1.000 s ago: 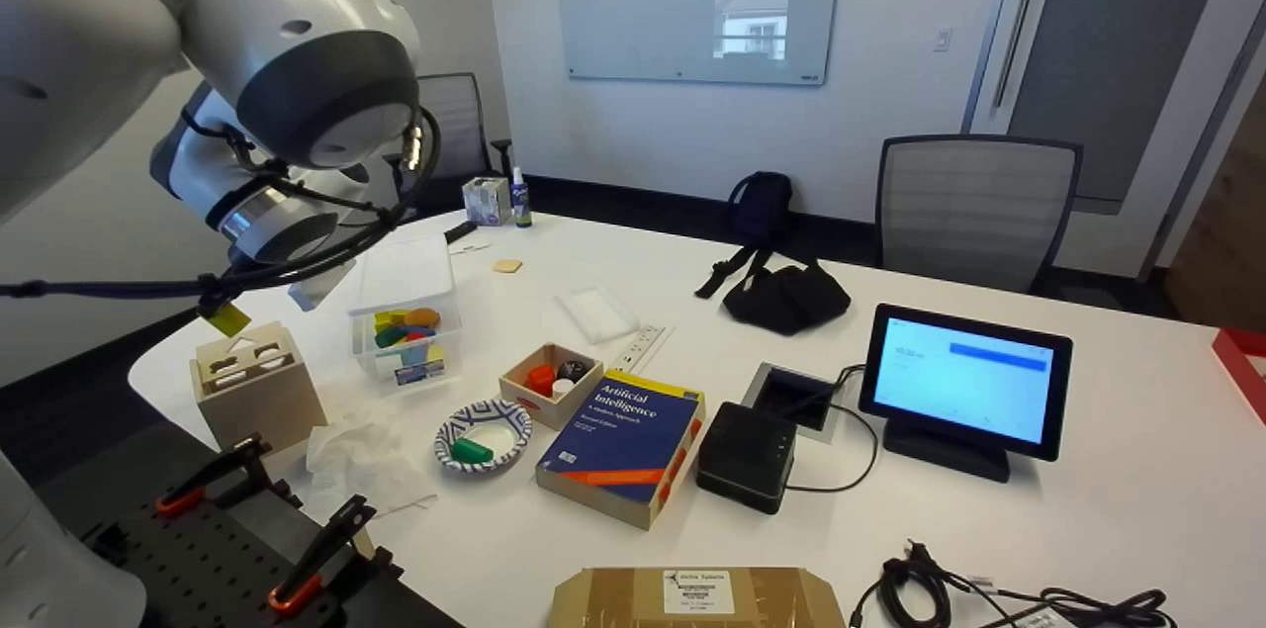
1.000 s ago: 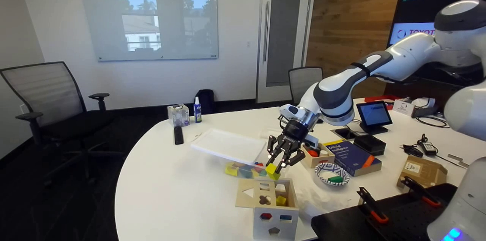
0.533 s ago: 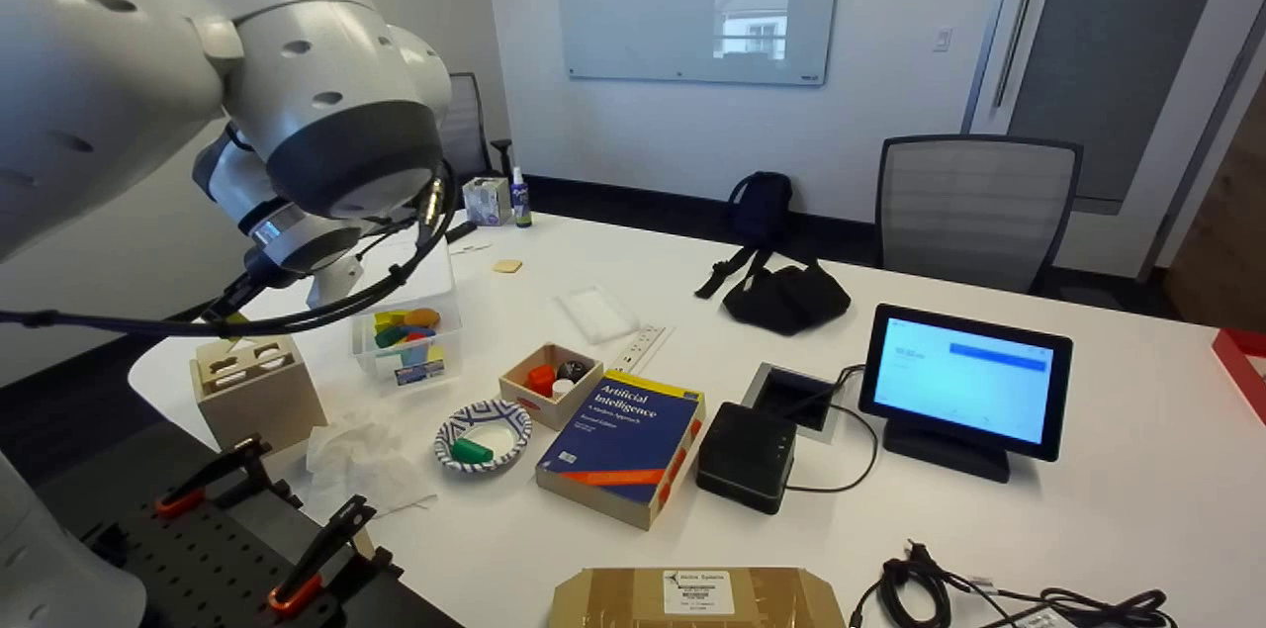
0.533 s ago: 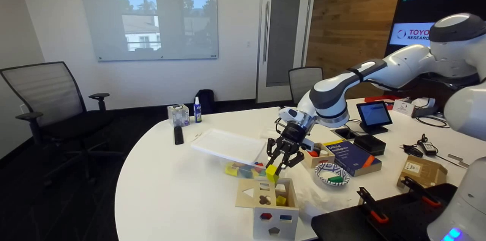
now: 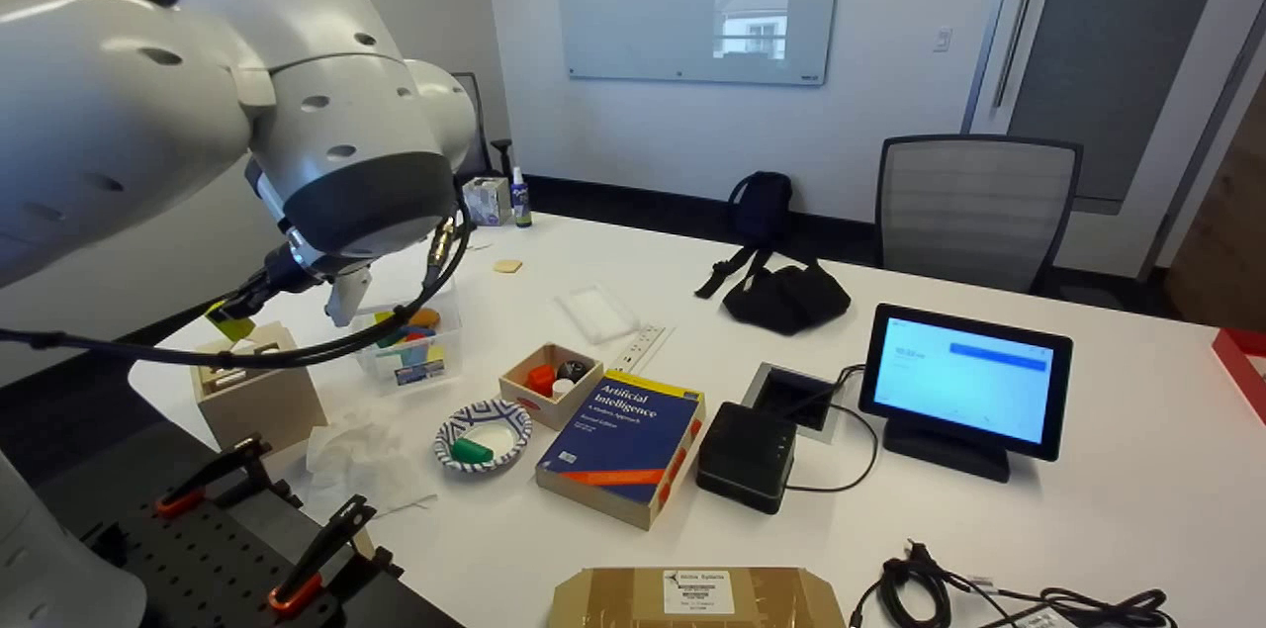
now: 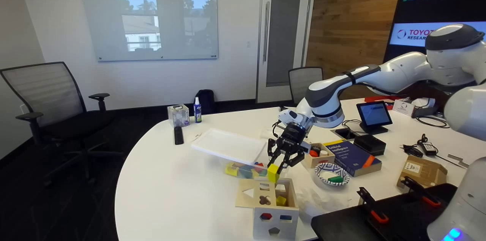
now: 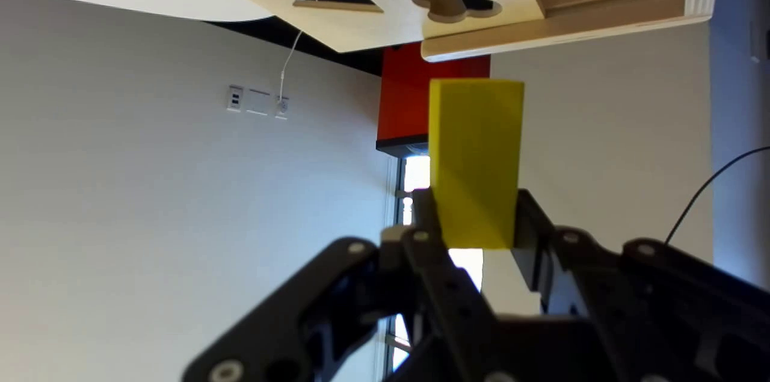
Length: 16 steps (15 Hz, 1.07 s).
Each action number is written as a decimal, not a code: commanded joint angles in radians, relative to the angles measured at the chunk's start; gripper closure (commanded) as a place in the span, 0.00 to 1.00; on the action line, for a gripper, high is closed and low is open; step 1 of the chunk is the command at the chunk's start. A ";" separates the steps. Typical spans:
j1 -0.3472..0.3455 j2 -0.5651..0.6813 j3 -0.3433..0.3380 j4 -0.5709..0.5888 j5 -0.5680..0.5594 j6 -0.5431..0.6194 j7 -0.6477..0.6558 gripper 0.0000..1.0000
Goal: Remove the yellow block from the black and white bowl and put it in the wooden toy box.
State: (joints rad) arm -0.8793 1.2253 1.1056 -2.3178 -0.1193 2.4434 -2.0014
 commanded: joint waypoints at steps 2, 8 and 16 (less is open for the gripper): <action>0.039 0.028 -0.031 0.085 0.083 -0.114 -0.086 0.92; 0.122 0.041 -0.083 0.187 0.159 -0.202 -0.154 0.92; 0.247 0.027 -0.152 0.323 0.261 -0.300 -0.229 0.92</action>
State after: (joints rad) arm -0.6806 1.2732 0.9771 -2.0499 0.0856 2.2003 -2.1828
